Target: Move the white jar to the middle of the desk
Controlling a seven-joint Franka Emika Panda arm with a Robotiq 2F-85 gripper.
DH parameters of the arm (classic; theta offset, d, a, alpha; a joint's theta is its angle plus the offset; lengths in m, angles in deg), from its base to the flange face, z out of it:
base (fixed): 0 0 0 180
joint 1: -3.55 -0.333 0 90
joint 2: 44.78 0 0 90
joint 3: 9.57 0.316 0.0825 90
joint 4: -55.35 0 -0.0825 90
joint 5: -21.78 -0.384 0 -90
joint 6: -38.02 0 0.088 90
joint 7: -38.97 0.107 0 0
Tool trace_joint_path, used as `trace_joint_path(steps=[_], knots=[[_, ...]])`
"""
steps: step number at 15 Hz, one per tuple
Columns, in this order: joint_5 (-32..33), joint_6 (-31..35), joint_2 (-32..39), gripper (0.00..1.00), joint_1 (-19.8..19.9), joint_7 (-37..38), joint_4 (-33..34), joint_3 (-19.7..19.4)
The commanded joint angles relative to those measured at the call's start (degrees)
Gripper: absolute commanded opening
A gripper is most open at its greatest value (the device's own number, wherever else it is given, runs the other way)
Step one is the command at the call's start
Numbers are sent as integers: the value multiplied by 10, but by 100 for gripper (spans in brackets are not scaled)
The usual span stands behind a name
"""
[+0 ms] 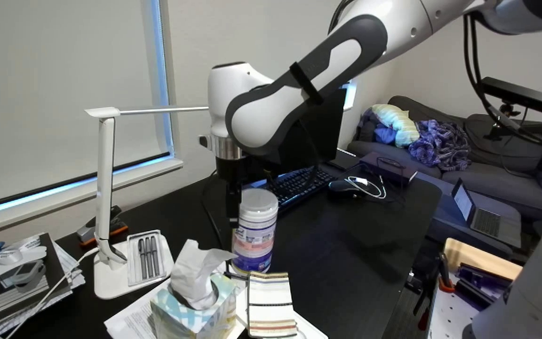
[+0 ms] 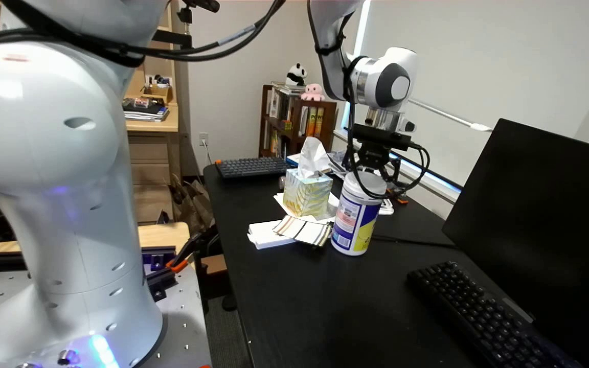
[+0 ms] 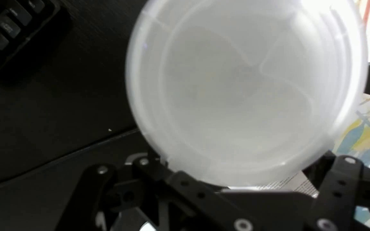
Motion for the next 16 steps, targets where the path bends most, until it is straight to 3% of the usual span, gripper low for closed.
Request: trace_joint_path(steps=[1,10,16], knots=[[-7,-1,36,100,-1,8,27,8],[15,12,82,100,-7,9,48,0],[25,57,74,100,5,-13,3,-6]])
